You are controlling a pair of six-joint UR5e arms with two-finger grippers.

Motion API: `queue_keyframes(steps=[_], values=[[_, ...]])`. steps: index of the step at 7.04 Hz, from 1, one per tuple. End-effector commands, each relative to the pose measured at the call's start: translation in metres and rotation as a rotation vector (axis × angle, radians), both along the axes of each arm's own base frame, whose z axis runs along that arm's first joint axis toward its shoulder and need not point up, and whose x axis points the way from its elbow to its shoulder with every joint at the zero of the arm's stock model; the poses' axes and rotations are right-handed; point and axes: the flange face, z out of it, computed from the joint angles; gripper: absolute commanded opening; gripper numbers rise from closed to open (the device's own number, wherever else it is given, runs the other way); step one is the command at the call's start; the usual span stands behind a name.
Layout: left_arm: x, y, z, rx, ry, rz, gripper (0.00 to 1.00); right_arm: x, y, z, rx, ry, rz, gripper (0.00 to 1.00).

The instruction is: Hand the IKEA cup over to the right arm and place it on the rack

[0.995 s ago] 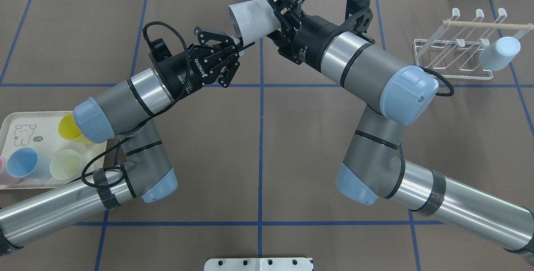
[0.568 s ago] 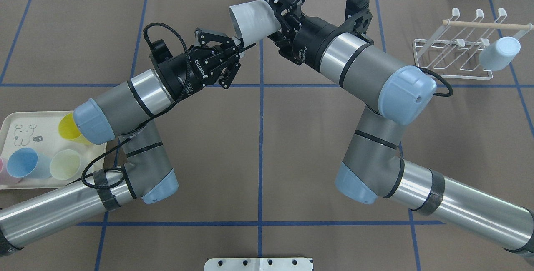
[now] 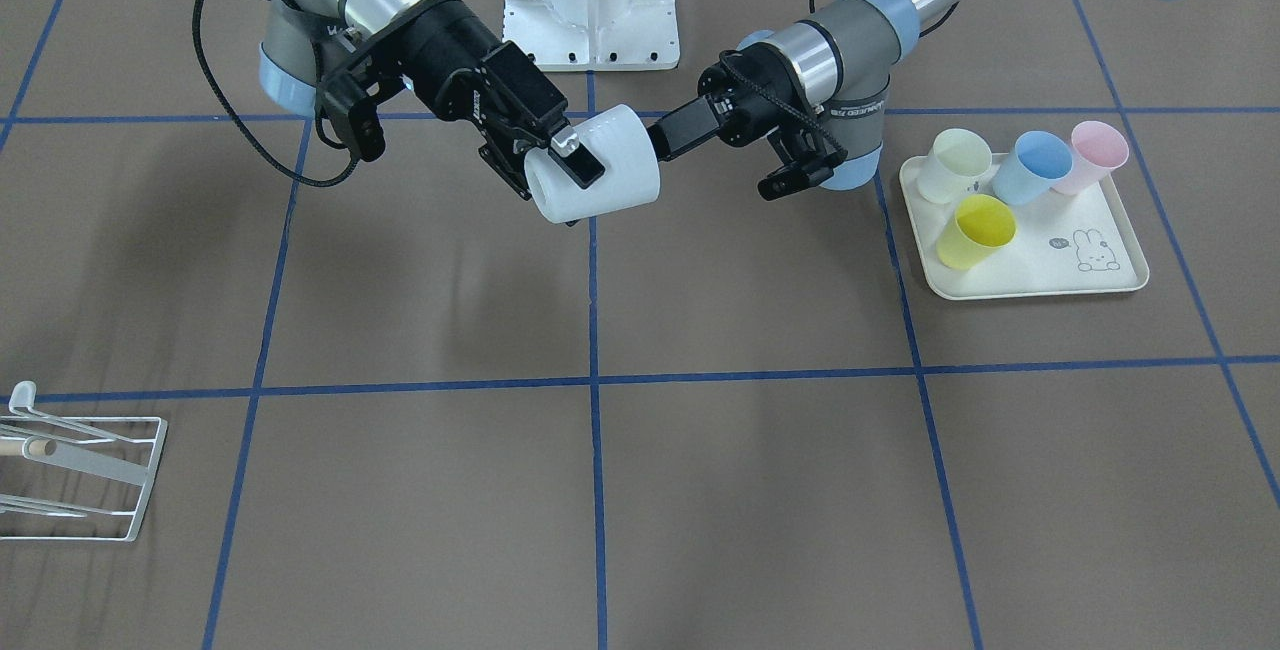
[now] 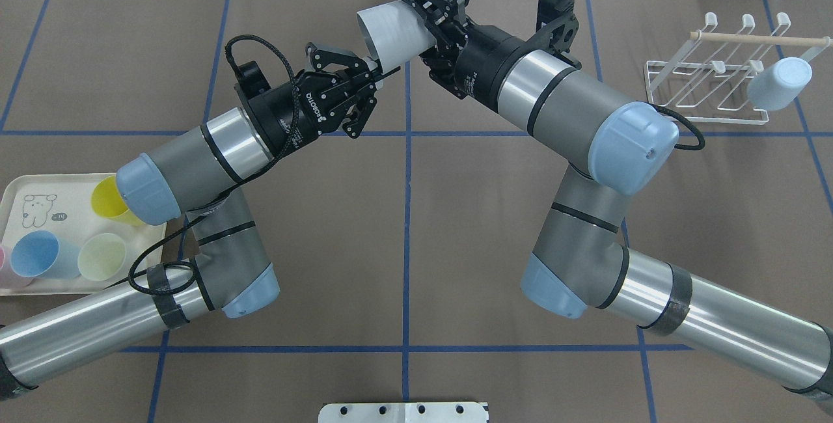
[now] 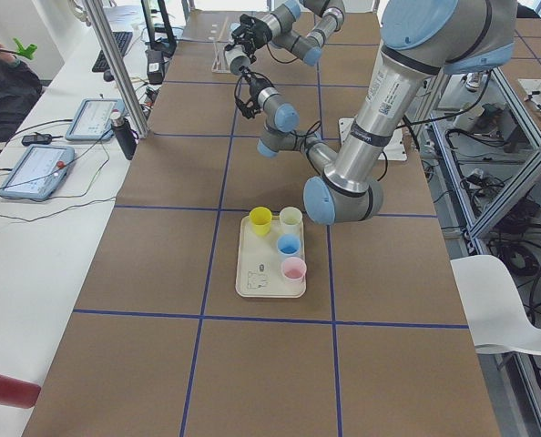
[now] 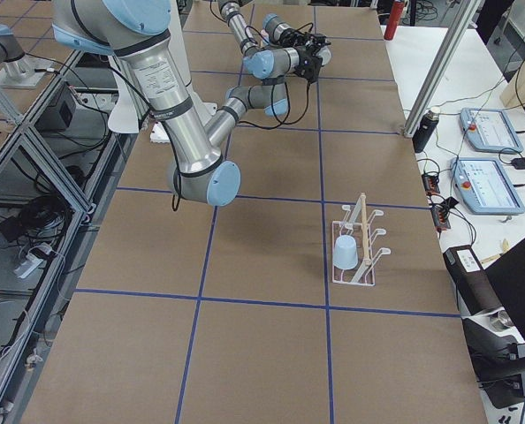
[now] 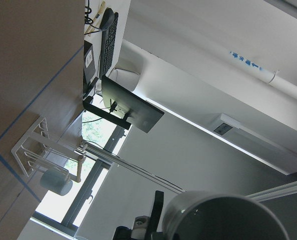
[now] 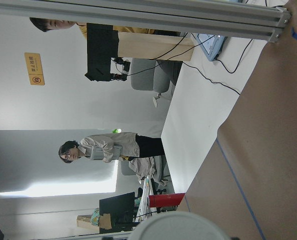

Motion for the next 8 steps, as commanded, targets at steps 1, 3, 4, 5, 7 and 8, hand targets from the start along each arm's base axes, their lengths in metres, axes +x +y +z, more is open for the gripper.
queue_keyframes(steps=[1,3,4,5,7,8], values=[[-0.002,0.002,-0.001,0.012,0.006,-0.004,1.0,0.0,-0.001,0.0,0.002,0.006,0.003,0.0],[-0.004,0.001,0.003,0.014,0.0,-0.011,1.0,0.007,-0.007,0.001,0.002,0.008,0.016,0.0],[-0.004,0.0,0.004,0.013,-0.001,-0.012,1.0,0.015,-0.013,0.001,0.004,0.007,0.032,0.0],[-0.005,0.0,0.004,0.015,0.001,-0.012,1.0,0.029,-0.026,0.005,-0.002,0.01,0.059,0.0],[-0.009,-0.004,0.004,0.015,0.002,-0.019,1.0,0.061,-0.05,0.011,-0.008,0.02,0.121,0.0],[-0.011,-0.005,0.003,0.024,-0.005,-0.032,1.0,0.082,-0.066,0.025,-0.02,0.044,0.146,0.0]])
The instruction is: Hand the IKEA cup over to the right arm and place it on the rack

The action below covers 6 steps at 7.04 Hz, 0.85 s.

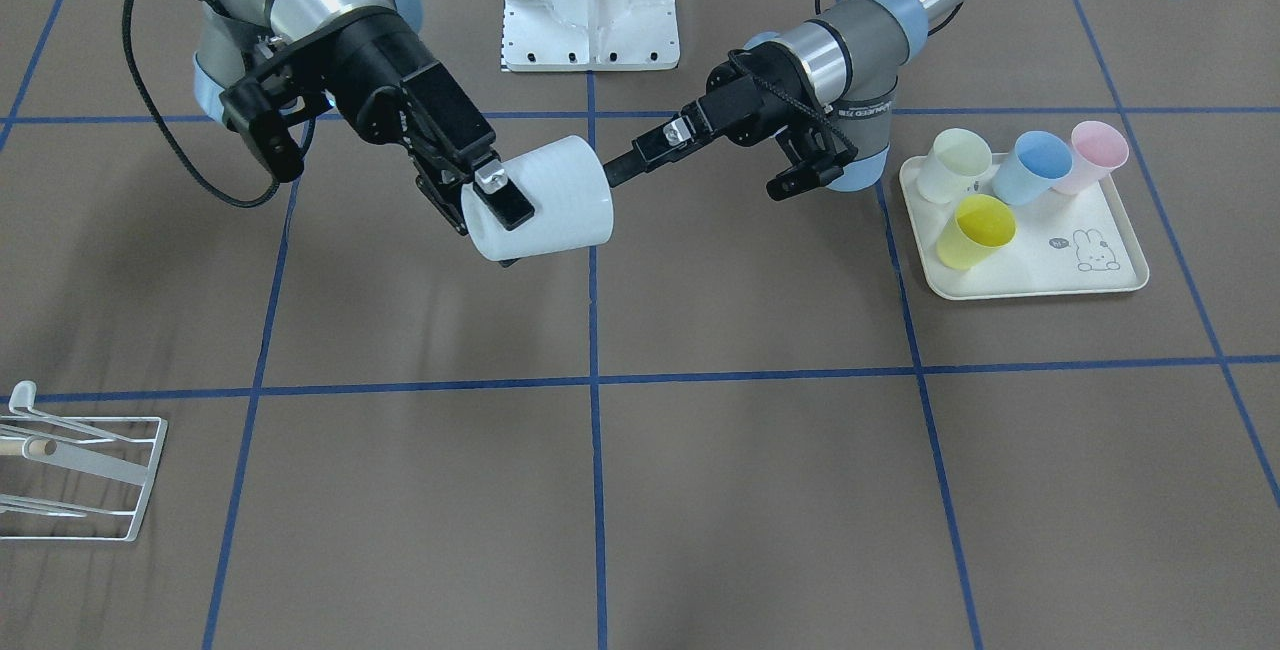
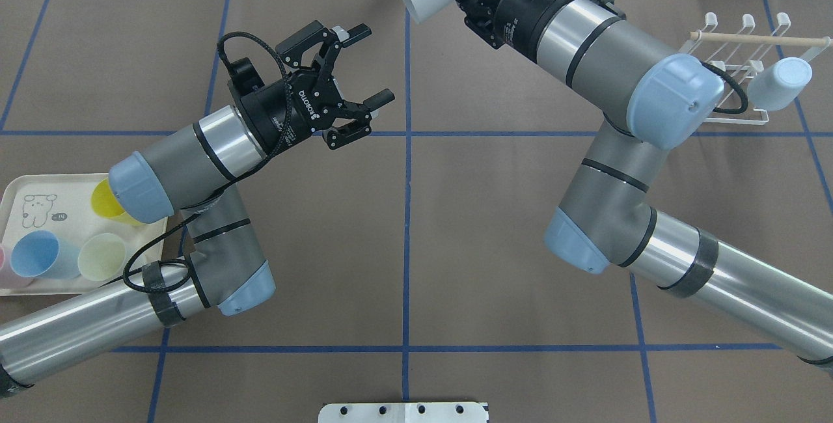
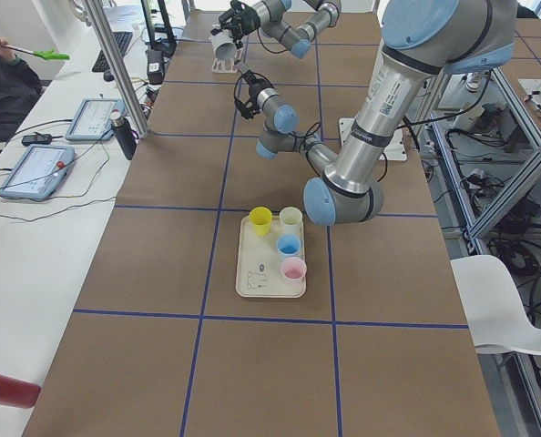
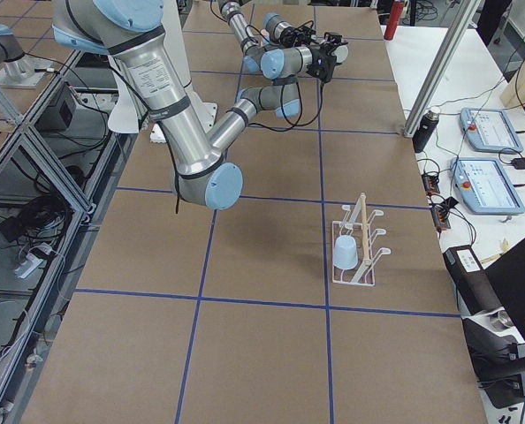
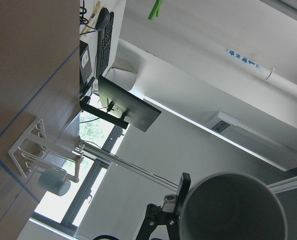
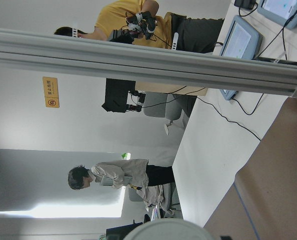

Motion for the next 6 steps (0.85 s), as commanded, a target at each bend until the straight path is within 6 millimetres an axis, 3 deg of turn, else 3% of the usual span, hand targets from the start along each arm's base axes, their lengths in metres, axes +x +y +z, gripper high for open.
queue_keyframes(steps=[1,2,5,6], values=[[-0.006,-0.005,-0.003,0.034,-0.027,-0.042,1.0,0.047,-0.033,0.023,-0.008,0.063,0.034,0.0],[-0.017,-0.017,-0.002,0.051,-0.066,-0.09,1.0,0.073,-0.05,0.055,0.021,0.201,0.053,0.0],[-0.014,-0.031,-0.004,0.12,-0.267,-0.17,1.0,0.127,-0.087,0.154,0.06,0.579,0.118,0.0],[-0.019,-0.037,-0.003,0.122,-0.292,-0.166,1.0,0.151,-0.099,0.198,0.086,0.748,0.108,0.0]])
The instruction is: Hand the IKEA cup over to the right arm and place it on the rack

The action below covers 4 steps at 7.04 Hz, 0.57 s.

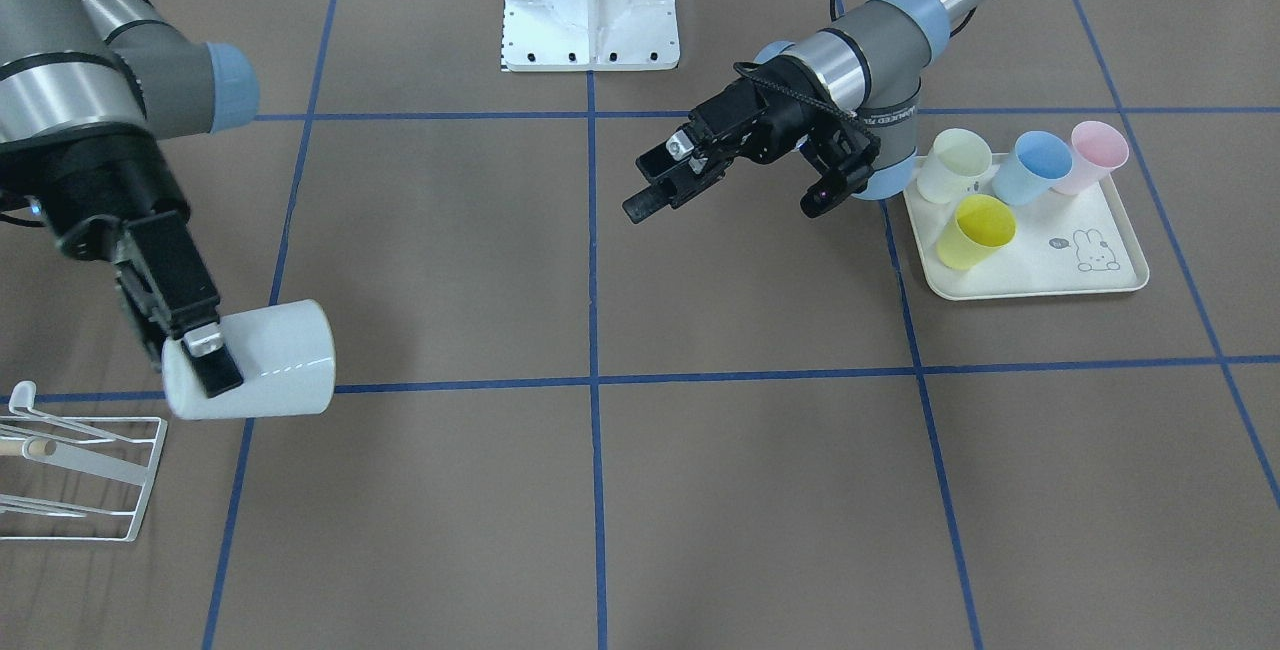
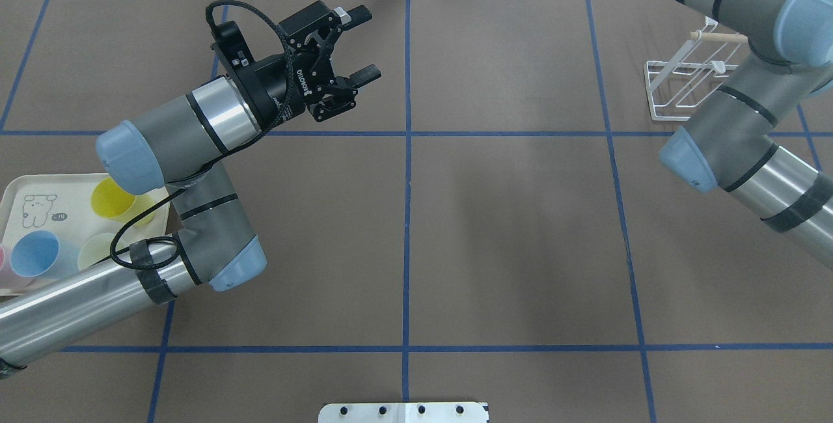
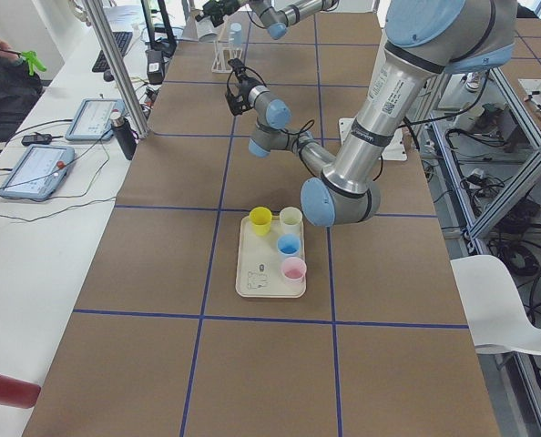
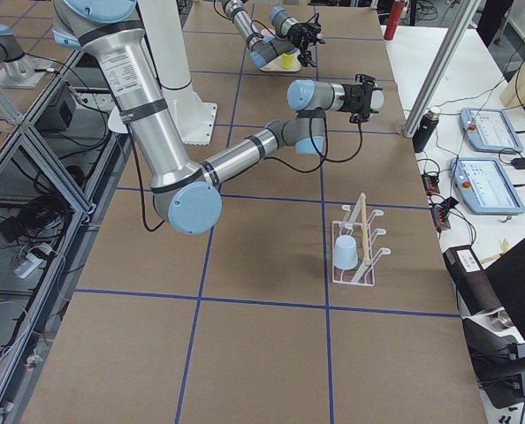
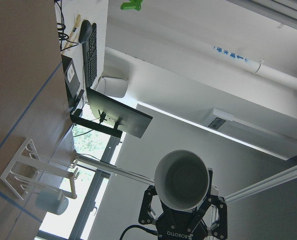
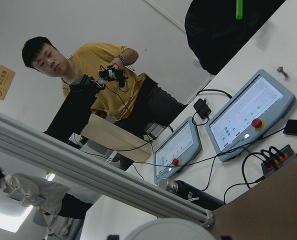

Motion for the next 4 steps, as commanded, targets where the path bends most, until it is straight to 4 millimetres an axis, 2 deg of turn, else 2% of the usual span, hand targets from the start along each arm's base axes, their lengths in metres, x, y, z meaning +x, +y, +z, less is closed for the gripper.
queue_keyframes(steps=[1,2,3,4], values=[[-0.009,-0.008,0.008,0.004,-0.055,-0.002,1.0,0.05,-0.025,0.083,0.02,0.309,-0.015,0.0],[-0.011,-0.008,0.011,0.003,-0.059,-0.004,1.0,0.078,-0.034,0.122,0.038,0.464,-0.032,0.0],[-0.01,-0.007,0.013,0.001,-0.061,-0.002,1.0,0.121,-0.047,0.166,0.064,0.648,-0.065,0.0],[-0.011,-0.006,0.02,-0.006,-0.069,-0.001,1.0,0.15,-0.054,0.193,0.06,0.73,-0.086,0.0]])
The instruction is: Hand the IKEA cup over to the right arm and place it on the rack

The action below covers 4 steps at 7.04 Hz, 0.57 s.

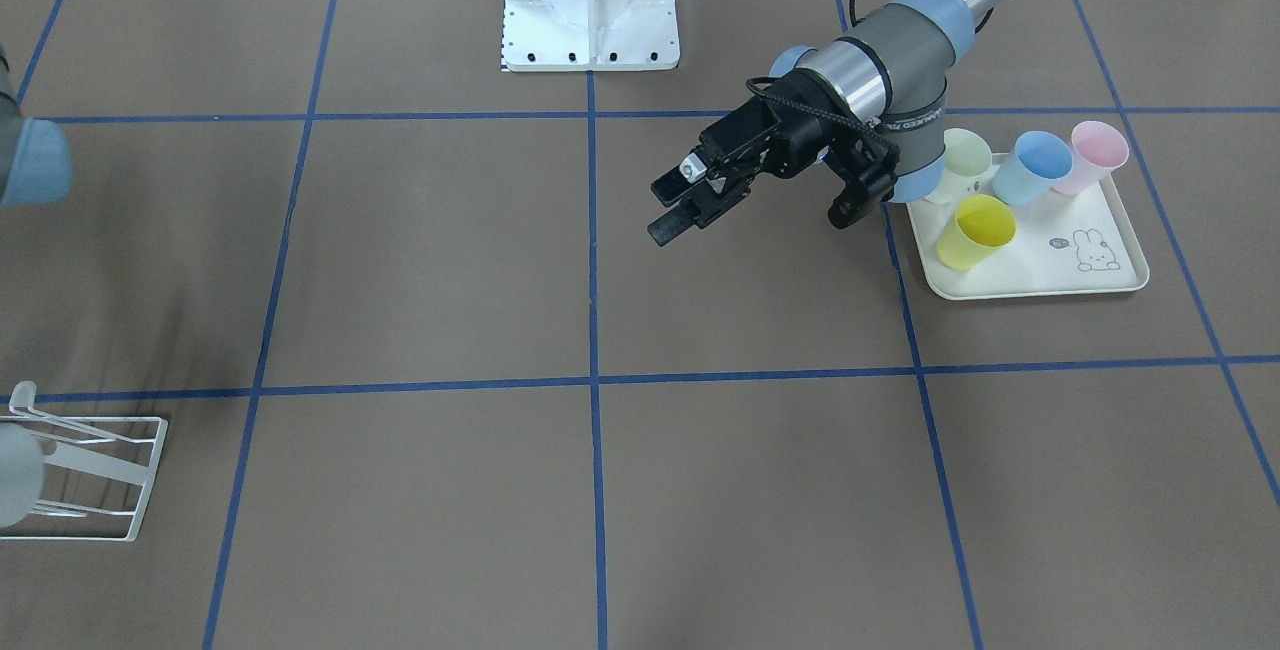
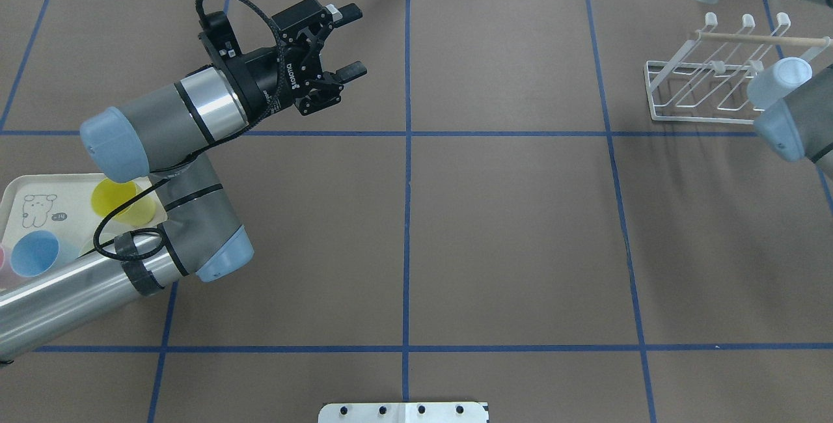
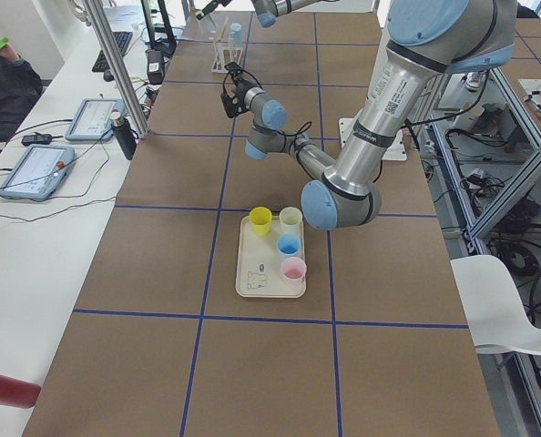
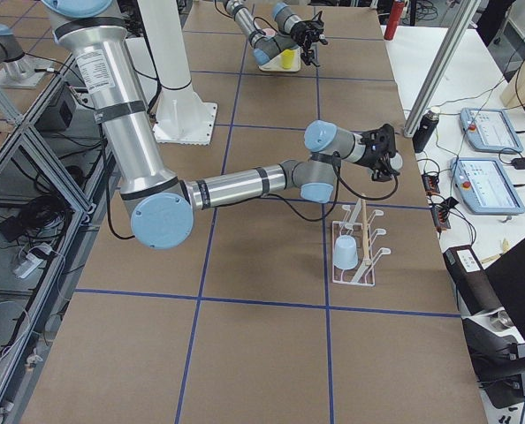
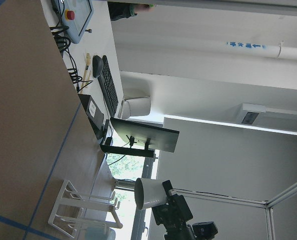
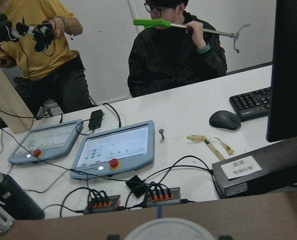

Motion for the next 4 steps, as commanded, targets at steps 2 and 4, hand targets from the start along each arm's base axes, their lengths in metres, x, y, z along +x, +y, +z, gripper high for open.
queue_keyframes(steps=[2,4], values=[[-0.004,0.003,0.009,-0.005,-0.01,0.001,1.0,0.055,-0.003,0.062,-0.001,0.197,-0.043,0.0],[-0.003,0.004,0.016,-0.012,-0.017,0.005,1.0,0.058,0.005,0.079,-0.019,0.218,-0.05,0.0]])
